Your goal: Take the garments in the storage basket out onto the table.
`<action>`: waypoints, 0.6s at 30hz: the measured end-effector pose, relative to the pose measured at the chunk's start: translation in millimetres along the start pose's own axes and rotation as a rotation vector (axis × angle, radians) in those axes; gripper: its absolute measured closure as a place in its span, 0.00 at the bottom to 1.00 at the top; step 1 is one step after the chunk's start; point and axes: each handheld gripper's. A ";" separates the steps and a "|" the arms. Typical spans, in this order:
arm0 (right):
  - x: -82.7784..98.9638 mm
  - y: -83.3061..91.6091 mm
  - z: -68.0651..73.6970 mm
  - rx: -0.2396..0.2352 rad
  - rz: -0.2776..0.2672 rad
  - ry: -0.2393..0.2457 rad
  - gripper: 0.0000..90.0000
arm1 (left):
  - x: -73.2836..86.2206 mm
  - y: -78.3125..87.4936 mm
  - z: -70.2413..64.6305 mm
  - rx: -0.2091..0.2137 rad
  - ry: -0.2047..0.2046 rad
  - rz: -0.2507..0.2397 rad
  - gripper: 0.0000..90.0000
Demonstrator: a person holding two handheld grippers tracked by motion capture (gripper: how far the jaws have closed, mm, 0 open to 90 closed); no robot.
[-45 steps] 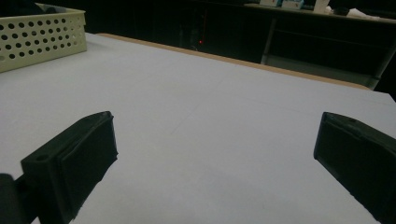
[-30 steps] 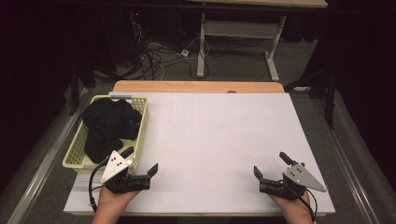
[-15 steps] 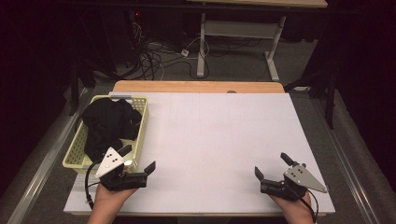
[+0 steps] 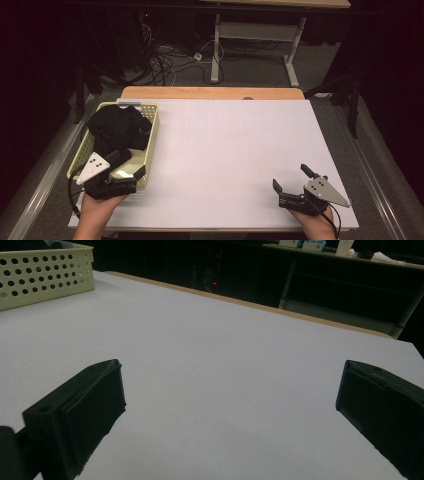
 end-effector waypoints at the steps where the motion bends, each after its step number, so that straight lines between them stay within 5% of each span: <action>1: 0.0 0.0 0.0 0.000 0.000 0.000 0.00 | 0.0 0.0 0.0 0.000 0.000 0.000 0.00; 8: 0.4 -0.8 0.0 0.001 0.006 0.003 0.00 | 2.4 12.9 18.2 -0.064 0.000 0.025 0.00; 18: 1.6 -1.3 0.3 0.003 0.013 0.009 0.00 | 8.8 28.7 43.2 -0.125 0.053 0.028 0.00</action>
Point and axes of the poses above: each handheld gripper's, and its own axes: y roughly backward along the jaws, x roughly out of its underside, z roughly to its left, and after that the axes turned 6 degrees about x, right-handed
